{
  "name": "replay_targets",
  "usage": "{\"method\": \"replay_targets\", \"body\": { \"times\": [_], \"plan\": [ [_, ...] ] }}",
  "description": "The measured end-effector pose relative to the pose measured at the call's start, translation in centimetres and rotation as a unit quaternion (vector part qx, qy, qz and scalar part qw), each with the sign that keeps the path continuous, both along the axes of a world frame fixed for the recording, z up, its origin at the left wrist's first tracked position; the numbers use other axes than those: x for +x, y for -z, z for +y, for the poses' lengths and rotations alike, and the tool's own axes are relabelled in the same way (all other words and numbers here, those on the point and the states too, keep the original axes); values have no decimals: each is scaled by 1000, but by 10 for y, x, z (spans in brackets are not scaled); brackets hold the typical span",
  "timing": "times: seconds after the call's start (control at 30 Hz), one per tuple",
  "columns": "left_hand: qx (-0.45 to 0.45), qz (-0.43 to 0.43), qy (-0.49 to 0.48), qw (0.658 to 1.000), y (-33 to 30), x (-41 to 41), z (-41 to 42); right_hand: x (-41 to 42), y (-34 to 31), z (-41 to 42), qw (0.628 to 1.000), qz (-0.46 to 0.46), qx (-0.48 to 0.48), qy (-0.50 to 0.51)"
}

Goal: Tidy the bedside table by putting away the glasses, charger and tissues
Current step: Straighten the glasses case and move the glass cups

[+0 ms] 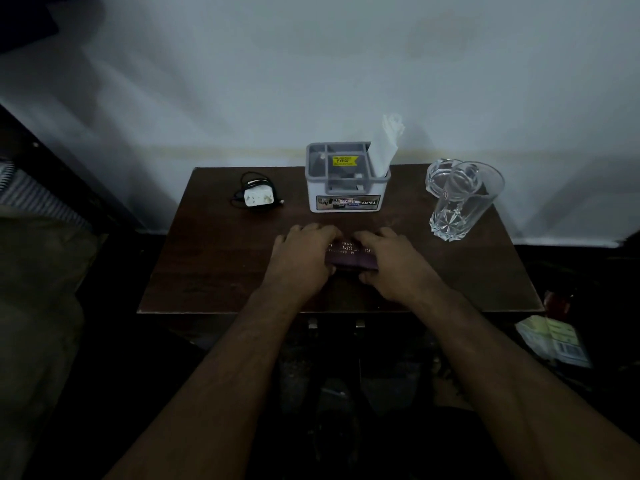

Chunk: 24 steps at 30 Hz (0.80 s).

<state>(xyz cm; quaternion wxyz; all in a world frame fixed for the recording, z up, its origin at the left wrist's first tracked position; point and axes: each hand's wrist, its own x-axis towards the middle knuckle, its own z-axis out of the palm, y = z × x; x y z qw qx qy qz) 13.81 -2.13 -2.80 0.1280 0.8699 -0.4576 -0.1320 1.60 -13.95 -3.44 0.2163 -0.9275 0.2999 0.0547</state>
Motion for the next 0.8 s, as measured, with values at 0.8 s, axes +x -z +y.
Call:
{"method": "replay_targets", "body": {
  "times": [0.8],
  "plan": [
    [-338,193,14,921,-1,-69,-91,-64,-44,-46,841,-456,-220,191]
  ]
}}
